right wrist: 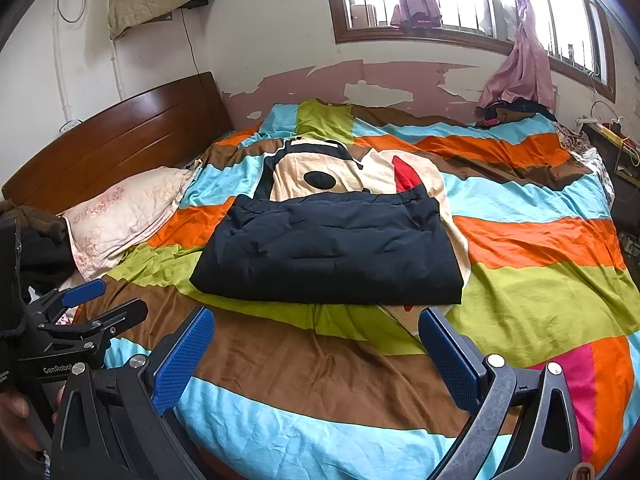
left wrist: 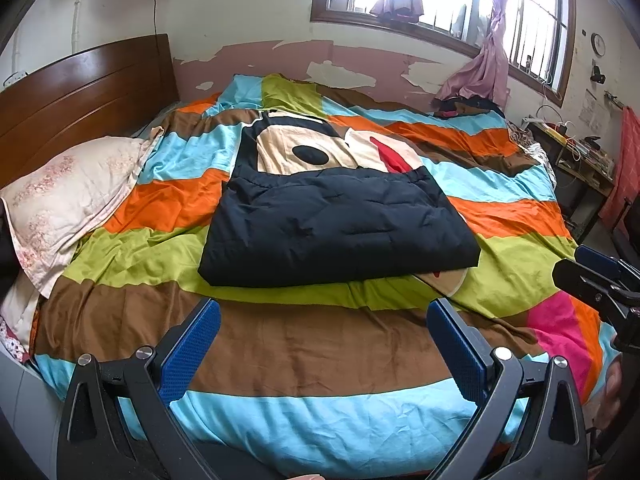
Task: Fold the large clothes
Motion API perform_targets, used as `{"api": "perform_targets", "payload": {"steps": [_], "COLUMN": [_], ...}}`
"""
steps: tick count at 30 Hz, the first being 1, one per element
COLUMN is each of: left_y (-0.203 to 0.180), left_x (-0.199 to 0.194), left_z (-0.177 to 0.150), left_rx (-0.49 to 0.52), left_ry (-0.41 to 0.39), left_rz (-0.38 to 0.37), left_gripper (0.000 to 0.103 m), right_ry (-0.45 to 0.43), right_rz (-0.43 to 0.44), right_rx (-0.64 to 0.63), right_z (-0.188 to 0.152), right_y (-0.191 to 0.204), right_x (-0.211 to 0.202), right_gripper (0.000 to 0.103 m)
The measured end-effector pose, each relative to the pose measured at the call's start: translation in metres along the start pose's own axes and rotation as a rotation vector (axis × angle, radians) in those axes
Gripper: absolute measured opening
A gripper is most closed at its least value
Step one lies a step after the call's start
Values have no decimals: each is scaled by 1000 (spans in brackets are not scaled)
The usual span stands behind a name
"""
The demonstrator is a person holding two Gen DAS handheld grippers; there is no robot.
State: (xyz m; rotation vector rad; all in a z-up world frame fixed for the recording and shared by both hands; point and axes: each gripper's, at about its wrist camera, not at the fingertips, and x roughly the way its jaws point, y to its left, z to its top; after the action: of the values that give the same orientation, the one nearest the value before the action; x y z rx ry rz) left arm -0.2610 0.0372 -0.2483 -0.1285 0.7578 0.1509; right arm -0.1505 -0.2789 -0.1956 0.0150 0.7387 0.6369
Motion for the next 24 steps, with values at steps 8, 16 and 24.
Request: {"api": "perform_targets", "payload": {"steps": [8,16,24], "left_y": [0,1,-1], "left_x": [0,0,0], "left_z": [0,-1,-1], "left_rx": [-2,-3,-4], "left_ry": [1,0,2], "left_rz": [-1,-2,-4], "left_gripper": [101,101,101], "right_ry": [1,4,5], "right_rz": [1,2,4], "right_rx": [-3,-5,-4], "right_z": [0,0,0], "right_y": [1,4,5], "right_x": [0,0,0], "right_gripper": [103,103,103]}}
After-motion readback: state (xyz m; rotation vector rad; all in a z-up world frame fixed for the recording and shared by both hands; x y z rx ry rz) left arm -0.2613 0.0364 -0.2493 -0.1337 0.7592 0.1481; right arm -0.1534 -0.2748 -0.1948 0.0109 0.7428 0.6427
